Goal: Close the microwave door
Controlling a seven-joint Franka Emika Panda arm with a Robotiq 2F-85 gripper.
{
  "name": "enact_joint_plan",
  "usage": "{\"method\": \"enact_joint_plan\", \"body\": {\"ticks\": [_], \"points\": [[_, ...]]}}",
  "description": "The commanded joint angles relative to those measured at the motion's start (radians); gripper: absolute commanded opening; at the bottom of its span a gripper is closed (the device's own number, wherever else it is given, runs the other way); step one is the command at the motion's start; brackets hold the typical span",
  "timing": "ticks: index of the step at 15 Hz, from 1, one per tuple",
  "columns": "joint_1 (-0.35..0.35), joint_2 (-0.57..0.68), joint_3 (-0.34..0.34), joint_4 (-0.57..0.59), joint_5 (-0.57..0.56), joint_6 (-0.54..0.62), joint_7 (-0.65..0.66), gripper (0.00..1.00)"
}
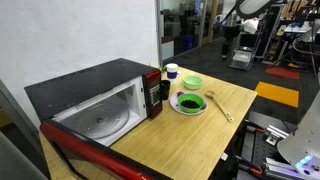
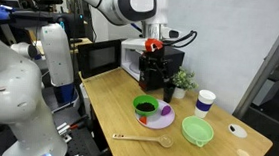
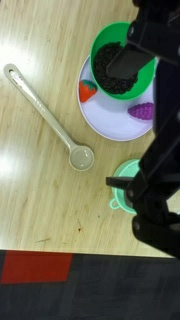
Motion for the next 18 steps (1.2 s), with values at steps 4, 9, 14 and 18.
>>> {"method": "enact_joint_plan", "body": {"ticks": [4, 9, 14, 18], "points": [[0.0, 0.0, 0.001, 0.001, 0.001, -0.002, 0.0, 1.0], [0.004, 0.001, 0.001, 0.001, 0.01, -0.004, 0.0, 1.0], [0.079, -0.008, 0.039, -0.008, 0.135, 0.007, 0.025, 1.0], [0.17, -0.005, 0.1, -0.003, 0.312, 0.017, 0.082, 1.0]]}}
